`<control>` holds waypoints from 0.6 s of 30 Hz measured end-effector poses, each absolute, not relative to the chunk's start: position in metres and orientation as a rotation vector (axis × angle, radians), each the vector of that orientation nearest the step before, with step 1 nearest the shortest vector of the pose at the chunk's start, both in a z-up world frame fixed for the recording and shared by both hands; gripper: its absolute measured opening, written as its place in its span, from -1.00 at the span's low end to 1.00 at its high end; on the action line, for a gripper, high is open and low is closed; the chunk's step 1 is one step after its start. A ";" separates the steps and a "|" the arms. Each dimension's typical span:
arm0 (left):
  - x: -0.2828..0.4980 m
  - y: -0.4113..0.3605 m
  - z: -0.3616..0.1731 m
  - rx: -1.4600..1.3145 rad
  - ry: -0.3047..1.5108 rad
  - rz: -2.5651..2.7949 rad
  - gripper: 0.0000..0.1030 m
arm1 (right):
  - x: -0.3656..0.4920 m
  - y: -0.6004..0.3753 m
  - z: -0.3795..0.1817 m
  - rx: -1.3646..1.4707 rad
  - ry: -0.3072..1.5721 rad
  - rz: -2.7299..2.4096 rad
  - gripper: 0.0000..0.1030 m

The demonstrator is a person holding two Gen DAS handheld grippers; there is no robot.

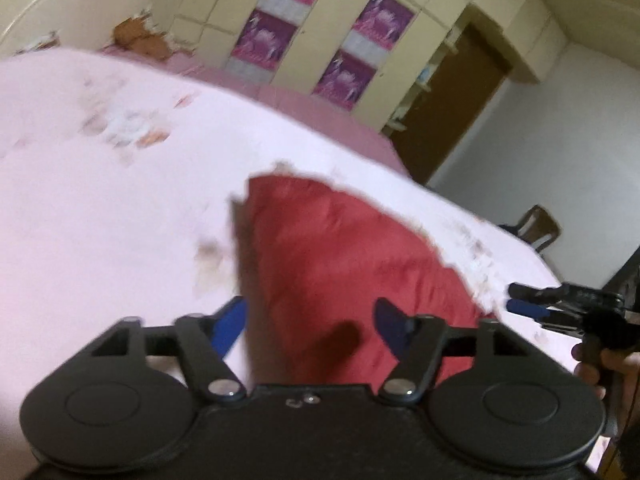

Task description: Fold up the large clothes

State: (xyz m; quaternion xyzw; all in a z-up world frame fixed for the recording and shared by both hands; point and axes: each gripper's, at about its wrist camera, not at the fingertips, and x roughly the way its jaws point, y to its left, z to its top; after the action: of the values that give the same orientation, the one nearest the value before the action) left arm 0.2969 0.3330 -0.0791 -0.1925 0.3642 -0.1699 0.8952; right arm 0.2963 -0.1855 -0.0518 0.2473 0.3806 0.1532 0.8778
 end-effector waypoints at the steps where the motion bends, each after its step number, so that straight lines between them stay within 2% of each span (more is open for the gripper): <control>1: 0.308 0.326 -0.076 -0.392 0.746 -0.371 0.20 | 0.305 -0.173 -0.046 0.485 0.789 0.354 -0.38; 5: 0.359 0.279 -0.071 -0.292 0.751 -0.449 0.16 | 0.340 -0.102 -0.042 0.355 0.808 0.504 -0.56; 9: 0.398 0.256 -0.091 -0.218 0.822 -0.445 0.16 | 0.362 -0.058 -0.068 0.225 0.853 0.541 -0.56; 13: 0.411 0.260 -0.107 -0.188 0.859 -0.399 0.16 | 0.368 -0.076 -0.097 0.220 0.886 0.438 -0.56; 14: 0.411 0.263 -0.110 -0.196 0.859 -0.399 0.17 | 0.369 -0.085 -0.104 0.242 0.895 0.408 -0.65; 15: 0.410 0.266 -0.113 -0.201 0.859 -0.400 0.19 | 0.371 -0.092 -0.108 0.251 0.904 0.395 -0.88; 16: 0.408 0.269 -0.114 -0.200 0.859 -0.397 0.21 | 0.371 -0.097 -0.113 0.255 0.908 0.386 -0.97; 18: 0.403 0.273 -0.110 -0.208 0.854 -0.390 0.17 | 0.371 -0.104 -0.114 0.254 0.917 0.370 -1.00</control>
State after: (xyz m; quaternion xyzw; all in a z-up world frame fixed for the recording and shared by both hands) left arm 0.4033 0.2728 -0.1103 -0.1002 0.4109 -0.1876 0.8865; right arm 0.3711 -0.1038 -0.1141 0.1216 0.4386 0.1772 0.8726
